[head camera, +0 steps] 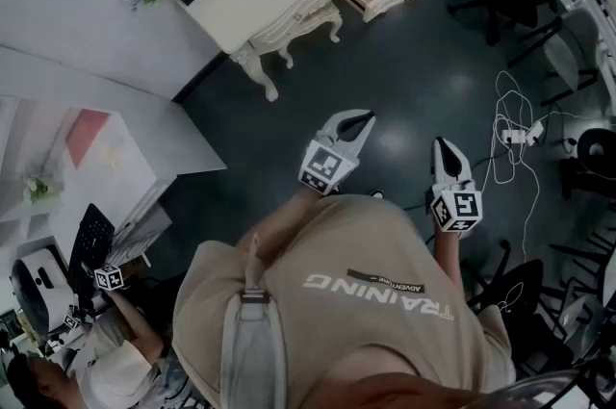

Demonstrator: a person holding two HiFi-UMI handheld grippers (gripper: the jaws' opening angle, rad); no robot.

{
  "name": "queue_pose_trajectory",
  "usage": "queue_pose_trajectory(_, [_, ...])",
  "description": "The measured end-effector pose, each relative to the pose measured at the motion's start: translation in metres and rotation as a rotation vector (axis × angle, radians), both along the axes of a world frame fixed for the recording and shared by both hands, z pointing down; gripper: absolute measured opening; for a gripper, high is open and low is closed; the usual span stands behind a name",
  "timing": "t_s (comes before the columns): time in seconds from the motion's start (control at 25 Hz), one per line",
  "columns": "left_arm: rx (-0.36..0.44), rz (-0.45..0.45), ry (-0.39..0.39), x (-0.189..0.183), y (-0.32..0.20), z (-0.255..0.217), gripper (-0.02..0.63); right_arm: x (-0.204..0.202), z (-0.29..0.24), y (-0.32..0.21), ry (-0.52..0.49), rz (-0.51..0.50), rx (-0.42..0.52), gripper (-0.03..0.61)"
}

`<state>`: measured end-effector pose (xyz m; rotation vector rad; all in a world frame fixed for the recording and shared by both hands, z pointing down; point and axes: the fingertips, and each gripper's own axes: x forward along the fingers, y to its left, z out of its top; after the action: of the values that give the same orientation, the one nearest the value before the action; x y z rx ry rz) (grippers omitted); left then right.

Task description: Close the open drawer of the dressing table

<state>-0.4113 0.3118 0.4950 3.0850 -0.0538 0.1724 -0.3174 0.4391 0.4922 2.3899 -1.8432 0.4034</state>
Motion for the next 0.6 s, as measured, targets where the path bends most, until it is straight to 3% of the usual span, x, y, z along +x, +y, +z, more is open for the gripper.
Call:
queue_pose_trajectory(0.24, [-0.021, -0.014, -0.013, -0.019, -0.021, 0.011, 0.000, -0.010, 0.002, -0.021, 0.000, 0.001, 0.004, 0.003])
queue_pose_trajectory(0.6, [-0.053, 0.091, -0.047, 0.010, -0.013, 0.034, 0.000, -0.002, 0.020, 0.006, -0.046, 0.106, -0.042, 0.003])
